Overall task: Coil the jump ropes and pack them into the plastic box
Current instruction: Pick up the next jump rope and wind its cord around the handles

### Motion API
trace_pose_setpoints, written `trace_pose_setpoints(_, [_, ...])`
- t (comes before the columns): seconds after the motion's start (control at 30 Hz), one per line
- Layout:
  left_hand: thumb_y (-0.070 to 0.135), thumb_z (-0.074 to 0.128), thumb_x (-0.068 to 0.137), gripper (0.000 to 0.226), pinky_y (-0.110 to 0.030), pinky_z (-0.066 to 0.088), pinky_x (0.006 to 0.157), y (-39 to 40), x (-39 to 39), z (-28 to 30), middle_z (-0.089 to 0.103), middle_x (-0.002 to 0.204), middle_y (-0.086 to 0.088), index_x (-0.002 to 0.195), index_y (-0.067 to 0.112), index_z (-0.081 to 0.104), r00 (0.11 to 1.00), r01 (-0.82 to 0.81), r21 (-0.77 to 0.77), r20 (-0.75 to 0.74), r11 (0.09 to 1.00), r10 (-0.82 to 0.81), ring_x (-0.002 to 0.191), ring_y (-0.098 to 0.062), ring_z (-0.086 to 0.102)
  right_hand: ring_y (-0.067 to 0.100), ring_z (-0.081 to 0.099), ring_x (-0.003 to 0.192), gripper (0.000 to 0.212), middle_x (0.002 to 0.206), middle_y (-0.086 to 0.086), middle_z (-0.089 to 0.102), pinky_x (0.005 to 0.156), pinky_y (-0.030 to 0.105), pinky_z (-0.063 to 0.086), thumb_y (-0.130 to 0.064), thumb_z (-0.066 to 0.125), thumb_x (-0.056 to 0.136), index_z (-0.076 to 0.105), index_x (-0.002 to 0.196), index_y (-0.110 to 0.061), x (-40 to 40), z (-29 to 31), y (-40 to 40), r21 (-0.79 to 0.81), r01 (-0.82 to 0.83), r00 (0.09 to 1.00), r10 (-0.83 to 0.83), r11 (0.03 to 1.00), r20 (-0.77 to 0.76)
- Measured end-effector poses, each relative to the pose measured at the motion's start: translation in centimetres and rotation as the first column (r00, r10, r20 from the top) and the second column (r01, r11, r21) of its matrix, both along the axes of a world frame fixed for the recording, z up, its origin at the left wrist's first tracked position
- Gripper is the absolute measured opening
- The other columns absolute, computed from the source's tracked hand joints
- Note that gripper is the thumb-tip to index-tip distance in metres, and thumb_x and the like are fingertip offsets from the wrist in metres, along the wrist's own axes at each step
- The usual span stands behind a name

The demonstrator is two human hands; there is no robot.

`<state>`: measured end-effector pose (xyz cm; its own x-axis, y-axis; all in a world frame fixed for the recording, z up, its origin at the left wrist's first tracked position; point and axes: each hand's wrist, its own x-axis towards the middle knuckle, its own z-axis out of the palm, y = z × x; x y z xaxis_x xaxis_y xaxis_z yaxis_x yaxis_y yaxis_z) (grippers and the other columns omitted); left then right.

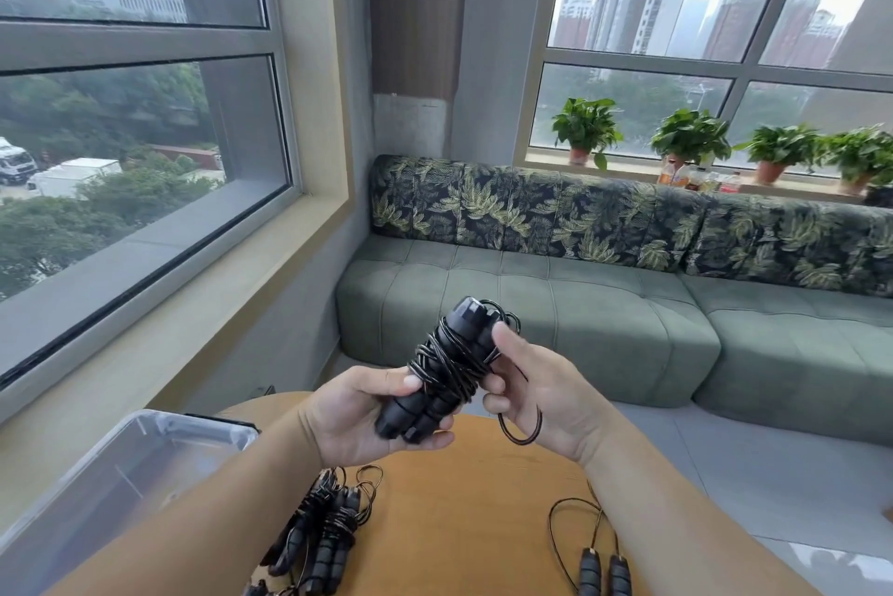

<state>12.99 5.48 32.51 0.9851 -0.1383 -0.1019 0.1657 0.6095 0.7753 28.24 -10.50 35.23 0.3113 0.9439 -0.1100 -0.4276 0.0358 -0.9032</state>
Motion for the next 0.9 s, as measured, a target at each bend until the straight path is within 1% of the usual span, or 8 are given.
trace_pose_setpoints(0.07, [0.020, 0.072, 0.081, 0.049, -0.050, 0.039, 0.105, -0.2, 0.0, 0.3, 0.057, 0.117, -0.021, 0.124, 0.000, 0.058, 1.000, -0.010, 0.090, -0.023, 0.996, 0.012, 0.099, -0.031, 0.059, 0.009, 0.039, 0.056, 0.039, 0.069, 0.000, 0.045, 0.046, 0.021, 0.032, -0.035, 0.070, 0.086, 0.056, 0.103, -0.003, -0.2, -0.1, 0.1, -0.101, 0.120, 0.985, -0.106, 0.988, 0.135])
trace_pose_setpoints(0.23, [0.017, 0.053, 0.086, 0.052, -0.049, 0.044, 0.095, -0.2, 0.4, 2.2, 0.058, 0.122, -0.024, 0.137, 0.007, 0.050, 0.996, -0.064, 0.389, -0.034, 0.919, 0.084, 0.109, -0.035, 0.054, 0.009, 0.036, 0.050, 0.026, 0.061, 0.000, 0.043, 0.043, 0.020, 0.029, -0.026, 0.063, 0.095, 0.056, 0.097, -0.001, -1.2, -0.7, 0.3, -0.204, 0.237, 0.962, -0.201, 0.950, 0.183])
trace_pose_setpoints(0.37, [0.026, 0.068, 0.093, 0.036, -0.041, 0.056, 0.081, -1.6, 1.0, 2.9, 0.072, 0.095, -0.007, 0.122, 0.010, 0.055, 0.965, -0.197, 0.667, 0.001, 0.719, 0.263, 0.087, -0.020, 0.067, 0.011, 0.035, 0.047, 0.028, 0.057, 0.002, 0.042, 0.046, 0.020, 0.030, -0.033, 0.062, 0.096, 0.061, 0.087, -0.006, -2.2, -0.6, 0.6, -0.257, 0.256, 0.953, -0.198, 0.932, 0.232])
trace_pose_setpoints(0.53, [0.028, 0.074, 0.076, 0.045, -0.033, 0.054, 0.063, -2.2, 1.0, 1.2, 0.072, 0.083, -0.008, 0.114, 0.009, 0.060, 0.896, -0.358, 0.623, 0.021, 0.695, 0.443, 0.072, -0.022, 0.069, 0.014, 0.052, 0.055, 0.024, 0.073, 0.009, 0.055, 0.057, 0.027, 0.051, -0.029, 0.062, 0.097, 0.064, 0.097, -0.005, -2.5, 0.5, 0.5, -0.359, 0.170, 0.956, -0.065, 0.918, 0.287])
trace_pose_setpoints(0.63, [0.033, 0.077, 0.070, 0.052, -0.038, 0.054, 0.070, -2.1, 0.8, 0.4, 0.074, 0.086, -0.014, 0.112, 0.008, 0.061, 0.859, -0.404, 0.602, -0.008, 0.689, 0.512, 0.075, -0.028, 0.068, 0.017, 0.055, 0.061, 0.012, 0.076, 0.011, 0.057, 0.069, 0.032, 0.055, -0.010, 0.065, 0.092, 0.067, 0.100, -0.002, -2.0, 1.6, -0.5, -0.411, 0.102, 0.935, 0.053, 0.906, 0.349])
trace_pose_setpoints(0.67, [0.036, 0.079, 0.067, 0.057, -0.043, 0.053, 0.075, -1.8, 0.7, 0.2, 0.074, 0.090, -0.019, 0.113, 0.007, 0.061, 0.843, -0.423, 0.579, -0.031, 0.697, 0.537, 0.078, -0.031, 0.068, 0.017, 0.056, 0.060, 0.020, 0.076, 0.009, 0.057, 0.067, 0.031, 0.056, -0.002, 0.066, 0.087, 0.067, 0.107, -0.001, -1.9, 1.9, -0.8, -0.403, 0.119, 0.920, 0.052, 0.907, 0.388])
trace_pose_setpoints(0.77, [0.030, 0.077, 0.072, 0.053, -0.044, 0.052, 0.076, -1.1, 0.3, 0.1, 0.072, 0.094, -0.026, 0.114, 0.003, 0.057, 0.823, -0.449, 0.510, -0.084, 0.733, 0.562, 0.080, -0.035, 0.068, 0.019, 0.062, 0.055, 0.057, 0.085, 0.006, 0.061, 0.061, 0.025, 0.054, 0.005, 0.065, 0.077, 0.054, 0.132, -0.008, -2.6, 2.6, -1.3, -0.375, 0.273, 0.819, -0.010, 0.886, 0.574])
trace_pose_setpoints(0.9, [0.016, 0.065, 0.088, 0.024, -0.039, 0.050, 0.070, -1.7, 0.3, 0.3, 0.070, 0.089, -0.028, 0.105, 0.002, 0.055, 0.817, -0.456, 0.451, -0.130, 0.767, 0.562, 0.077, -0.035, 0.064, 0.009, 0.066, 0.067, 0.047, 0.091, -0.008, 0.066, 0.060, 0.014, 0.048, -0.011, 0.070, 0.075, 0.059, 0.119, -0.024, -3.2, 3.2, -1.3, -0.136, 0.474, 0.459, -0.112, 0.870, 0.882])
